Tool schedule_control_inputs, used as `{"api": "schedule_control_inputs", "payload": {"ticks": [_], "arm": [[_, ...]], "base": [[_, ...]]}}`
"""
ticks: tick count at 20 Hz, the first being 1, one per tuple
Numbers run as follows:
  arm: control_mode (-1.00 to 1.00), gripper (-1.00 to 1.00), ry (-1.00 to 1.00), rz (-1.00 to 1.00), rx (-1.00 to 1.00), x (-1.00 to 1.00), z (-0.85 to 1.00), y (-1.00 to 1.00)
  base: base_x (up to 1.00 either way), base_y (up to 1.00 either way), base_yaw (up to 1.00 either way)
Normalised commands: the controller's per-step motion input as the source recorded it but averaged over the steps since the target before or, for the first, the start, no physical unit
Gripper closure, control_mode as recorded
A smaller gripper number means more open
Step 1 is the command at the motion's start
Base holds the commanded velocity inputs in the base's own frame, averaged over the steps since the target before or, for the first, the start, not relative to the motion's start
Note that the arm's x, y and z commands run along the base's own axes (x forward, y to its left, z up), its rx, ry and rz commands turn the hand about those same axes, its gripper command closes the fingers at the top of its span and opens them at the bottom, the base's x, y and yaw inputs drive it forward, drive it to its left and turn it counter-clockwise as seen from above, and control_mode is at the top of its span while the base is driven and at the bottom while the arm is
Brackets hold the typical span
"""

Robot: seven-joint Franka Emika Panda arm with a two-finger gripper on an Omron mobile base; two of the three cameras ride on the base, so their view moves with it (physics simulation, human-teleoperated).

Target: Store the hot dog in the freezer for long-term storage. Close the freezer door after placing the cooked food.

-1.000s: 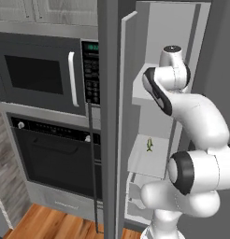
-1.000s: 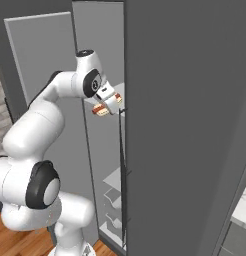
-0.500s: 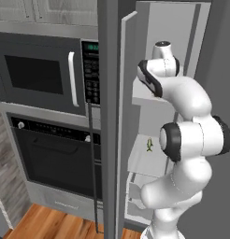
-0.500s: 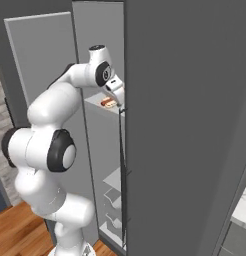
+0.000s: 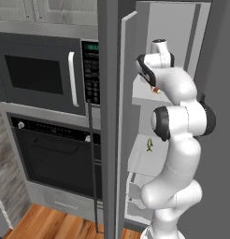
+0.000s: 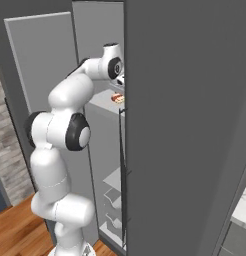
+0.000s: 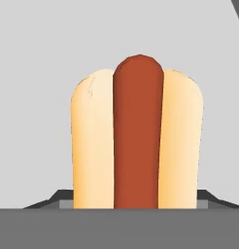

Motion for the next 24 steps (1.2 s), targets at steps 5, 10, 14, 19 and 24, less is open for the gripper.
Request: {"api": "schedule_control_inputs", "payload": {"ticks": [5, 10, 14, 19, 24], "arm": [[-1.00, 1.00, 0.00, 0.01, 0.00, 0.18, -0.39, -0.11], [-1.00, 1.00, 0.00, 0.01, 0.00, 0.03, -0.27, 0.00], [-1.00, -1.00, 0.00, 0.00, 0.01, 0.00, -0.17, 0.00], [-1.00, -1.00, -0.02, 0.00, 0.00, 0.00, -0.03, 0.00], [-1.00, -1.00, 0.00, 0.00, 0.00, 0.00, 0.00, 0.00]], "base": [[0.00, 0.00, 0.00], [0.00, 0.00, 0.00], [0.00, 0.00, 0.00], [0.00, 0.00, 0.00], [0.00, 0.00, 0.00]]}}
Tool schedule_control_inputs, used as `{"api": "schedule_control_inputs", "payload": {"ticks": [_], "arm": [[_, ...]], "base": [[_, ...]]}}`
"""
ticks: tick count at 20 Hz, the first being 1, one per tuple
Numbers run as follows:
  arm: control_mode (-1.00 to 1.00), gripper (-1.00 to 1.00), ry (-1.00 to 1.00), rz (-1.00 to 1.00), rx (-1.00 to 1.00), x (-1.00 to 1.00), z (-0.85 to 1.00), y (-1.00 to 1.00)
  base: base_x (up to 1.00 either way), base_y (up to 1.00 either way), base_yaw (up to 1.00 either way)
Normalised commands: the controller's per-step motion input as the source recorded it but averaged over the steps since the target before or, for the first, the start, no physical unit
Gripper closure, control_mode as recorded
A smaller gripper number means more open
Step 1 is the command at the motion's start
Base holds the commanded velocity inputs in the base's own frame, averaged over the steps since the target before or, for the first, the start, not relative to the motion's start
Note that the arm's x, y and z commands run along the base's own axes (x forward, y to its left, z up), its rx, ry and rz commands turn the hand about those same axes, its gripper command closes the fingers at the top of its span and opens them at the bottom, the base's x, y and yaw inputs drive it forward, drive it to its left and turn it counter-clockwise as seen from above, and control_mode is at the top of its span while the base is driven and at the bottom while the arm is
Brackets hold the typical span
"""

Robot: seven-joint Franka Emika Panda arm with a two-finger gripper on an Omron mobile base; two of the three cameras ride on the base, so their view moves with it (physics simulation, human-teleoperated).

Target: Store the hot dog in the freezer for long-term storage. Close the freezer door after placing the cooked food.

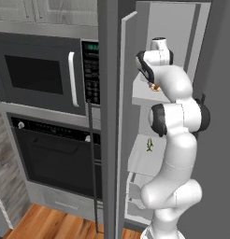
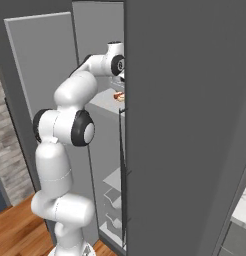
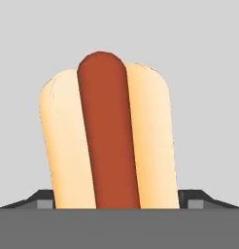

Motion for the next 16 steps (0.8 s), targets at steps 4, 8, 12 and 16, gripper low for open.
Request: {"api": "schedule_control_inputs", "payload": {"ticks": [4, 8, 12, 16], "arm": [[-1.00, -1.00, -0.01, 0.00, 0.00, -0.01, 0.00, 0.00], [-1.00, -1.00, -0.09, 0.00, -0.02, -0.19, 0.03, 0.04], [-1.00, -1.00, -0.08, 0.00, 0.00, -0.30, 0.00, 0.00], [-1.00, -1.00, -0.01, 0.00, 0.01, -0.48, 0.00, 0.04]], "base": [[0.00, 0.00, 0.00], [0.00, 0.00, 0.00], [0.00, 0.00, 0.00], [0.00, 0.00, 0.00]]}}
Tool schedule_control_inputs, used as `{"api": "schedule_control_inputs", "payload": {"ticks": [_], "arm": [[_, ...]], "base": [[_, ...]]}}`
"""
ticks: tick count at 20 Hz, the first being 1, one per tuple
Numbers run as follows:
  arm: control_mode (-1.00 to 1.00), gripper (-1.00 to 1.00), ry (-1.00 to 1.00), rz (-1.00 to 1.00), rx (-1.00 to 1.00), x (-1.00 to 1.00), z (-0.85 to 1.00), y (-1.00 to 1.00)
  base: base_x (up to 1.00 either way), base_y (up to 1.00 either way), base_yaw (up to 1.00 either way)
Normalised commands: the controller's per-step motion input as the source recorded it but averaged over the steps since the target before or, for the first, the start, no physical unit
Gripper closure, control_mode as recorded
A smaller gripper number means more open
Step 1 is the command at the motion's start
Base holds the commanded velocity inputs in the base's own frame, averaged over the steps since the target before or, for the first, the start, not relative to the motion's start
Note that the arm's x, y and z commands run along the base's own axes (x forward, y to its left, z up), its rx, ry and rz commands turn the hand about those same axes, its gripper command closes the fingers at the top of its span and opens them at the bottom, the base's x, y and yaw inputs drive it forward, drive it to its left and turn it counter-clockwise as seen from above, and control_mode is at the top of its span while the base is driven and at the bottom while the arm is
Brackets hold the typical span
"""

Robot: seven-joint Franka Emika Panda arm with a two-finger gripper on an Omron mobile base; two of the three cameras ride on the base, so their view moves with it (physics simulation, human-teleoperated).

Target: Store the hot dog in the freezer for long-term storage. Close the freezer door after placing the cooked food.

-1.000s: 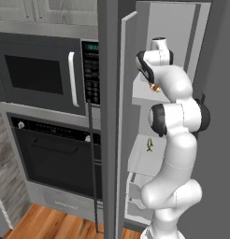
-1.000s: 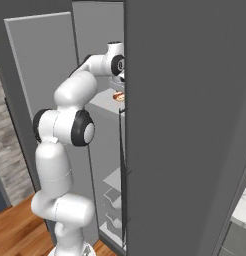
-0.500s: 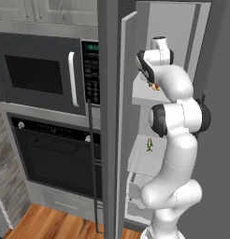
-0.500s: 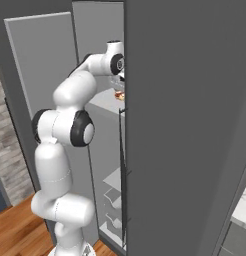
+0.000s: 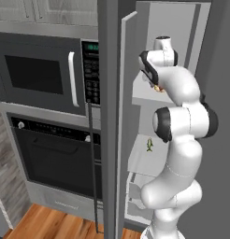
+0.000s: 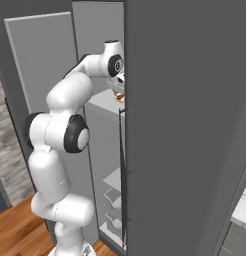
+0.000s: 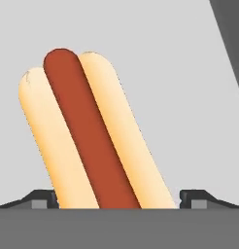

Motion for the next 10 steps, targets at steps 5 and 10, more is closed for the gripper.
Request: {"api": "schedule_control_inputs", "payload": {"ticks": [5, 10], "arm": [[-1.00, -1.00, -0.01, 0.00, 0.00, -0.53, 0.00, 0.22], [-1.00, -1.00, -0.02, 0.00, 0.00, -0.59, 0.09, 0.35]], "base": [[0.00, 0.00, 0.00], [0.00, 0.00, 0.00]]}}
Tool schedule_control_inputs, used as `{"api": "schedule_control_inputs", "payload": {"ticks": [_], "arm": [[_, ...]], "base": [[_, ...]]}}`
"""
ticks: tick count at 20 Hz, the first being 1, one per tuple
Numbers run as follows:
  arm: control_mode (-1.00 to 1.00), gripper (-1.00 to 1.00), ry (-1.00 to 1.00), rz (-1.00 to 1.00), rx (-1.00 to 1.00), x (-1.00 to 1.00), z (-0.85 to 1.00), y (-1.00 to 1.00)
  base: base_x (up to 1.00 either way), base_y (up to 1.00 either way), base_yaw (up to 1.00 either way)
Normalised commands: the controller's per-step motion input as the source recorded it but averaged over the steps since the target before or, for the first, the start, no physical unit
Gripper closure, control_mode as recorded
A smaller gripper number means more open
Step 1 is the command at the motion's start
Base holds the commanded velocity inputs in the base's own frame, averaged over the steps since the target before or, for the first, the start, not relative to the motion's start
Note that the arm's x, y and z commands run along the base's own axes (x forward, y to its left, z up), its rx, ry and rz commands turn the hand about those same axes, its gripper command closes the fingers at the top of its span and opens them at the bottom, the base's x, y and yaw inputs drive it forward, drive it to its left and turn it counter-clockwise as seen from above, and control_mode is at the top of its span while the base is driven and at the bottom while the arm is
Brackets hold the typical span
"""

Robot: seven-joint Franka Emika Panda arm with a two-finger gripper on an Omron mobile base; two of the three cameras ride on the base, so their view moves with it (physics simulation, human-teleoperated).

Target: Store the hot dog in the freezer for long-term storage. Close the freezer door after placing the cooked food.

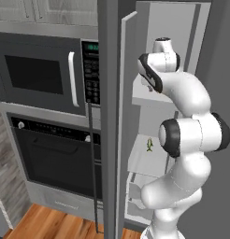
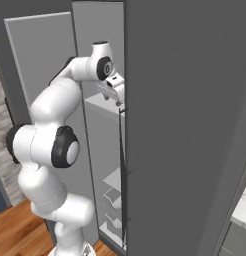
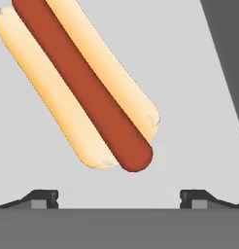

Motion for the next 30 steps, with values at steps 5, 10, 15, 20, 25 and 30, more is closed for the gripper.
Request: {"api": "schedule_control_inputs", "payload": {"ticks": [5, 10, 15, 20, 25, 30], "arm": [[-1.00, -1.00, -0.01, 0.00, 0.00, -0.63, 0.12, 0.31], [-1.00, -1.00, 0.00, 0.00, 0.00, -0.83, 0.11, 0.14], [-1.00, -1.00, 0.00, 0.00, 0.00, -1.00, 0.11, 0.05], [-1.00, -1.00, 0.00, 0.02, 0.00, -0.98, 0.10, 0.00], [-1.00, -1.00, 0.07, 0.16, 0.00, -0.81, 0.09, 0.00], [-1.00, -1.00, 0.08, 0.23, 0.06, -0.76, 0.00, 0.00]], "base": [[0.00, 0.00, 0.00], [0.00, 0.00, 0.00], [0.00, 0.00, 0.00], [0.00, 0.00, 0.00], [0.00, 0.00, 0.00], [0.00, 0.00, 0.00]]}}
